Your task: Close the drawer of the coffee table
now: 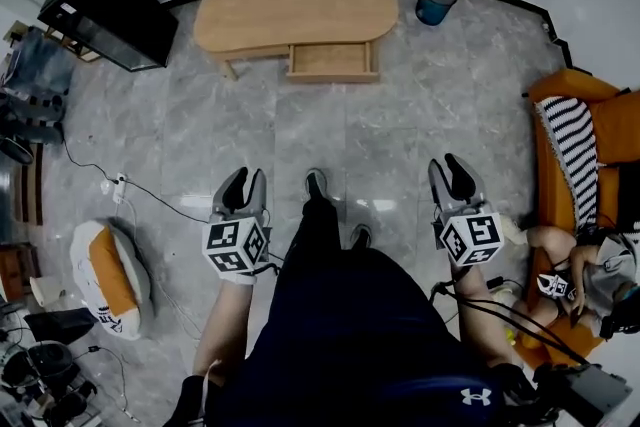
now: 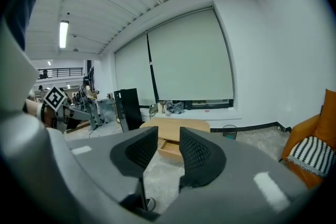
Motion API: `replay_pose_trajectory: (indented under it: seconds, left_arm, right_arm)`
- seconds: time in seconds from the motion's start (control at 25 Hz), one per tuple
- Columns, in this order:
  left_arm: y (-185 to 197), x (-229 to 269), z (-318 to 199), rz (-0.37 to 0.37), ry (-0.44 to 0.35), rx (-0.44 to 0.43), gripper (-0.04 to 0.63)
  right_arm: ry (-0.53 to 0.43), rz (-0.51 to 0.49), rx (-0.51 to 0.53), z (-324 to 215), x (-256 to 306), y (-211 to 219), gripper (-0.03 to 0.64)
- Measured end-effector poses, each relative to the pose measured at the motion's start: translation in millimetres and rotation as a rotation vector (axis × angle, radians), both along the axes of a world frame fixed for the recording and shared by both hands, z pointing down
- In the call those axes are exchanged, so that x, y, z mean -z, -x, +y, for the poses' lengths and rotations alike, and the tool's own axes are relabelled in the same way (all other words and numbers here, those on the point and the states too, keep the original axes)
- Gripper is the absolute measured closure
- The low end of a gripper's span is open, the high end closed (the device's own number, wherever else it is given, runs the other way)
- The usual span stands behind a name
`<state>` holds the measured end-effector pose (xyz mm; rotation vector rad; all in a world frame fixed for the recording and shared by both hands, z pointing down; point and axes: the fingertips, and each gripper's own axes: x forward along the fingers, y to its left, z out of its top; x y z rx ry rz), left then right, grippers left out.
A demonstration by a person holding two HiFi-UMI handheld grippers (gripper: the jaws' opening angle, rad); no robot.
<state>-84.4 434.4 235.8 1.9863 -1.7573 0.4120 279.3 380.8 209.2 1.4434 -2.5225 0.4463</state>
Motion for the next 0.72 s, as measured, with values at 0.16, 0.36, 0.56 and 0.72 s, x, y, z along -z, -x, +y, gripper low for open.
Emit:
replay_pose_trajectory:
  seconds: [0.16,0.36,0.56,0.72]
  left_arm:
    - [12.4,-15.5,-49.8,-0.001,0.015,-0.048,0.466]
    - [33.3,-28.9,-124.0,0.021,0.026,-0.158,0.421]
    - [37.8,-45.4,-179.3,0.066,0.048,-0.258,0.41]
    - [41.8,-62.2,-205.1,-0.018,0.076,-0.354,0.493]
  right_arm:
    - [0.038,0.009,-0.035,-40.5,-7.8,10.1,0.486]
    - [0.07,0.031,-0.052,-91.9,-8.0,42.0,0.486]
    - [0.103,0.096,-0.058,-137.0,-14.3,63.4,0.486]
    - [0.124,0.158,-0.07,-160.1,-27.6,72.5,0.488]
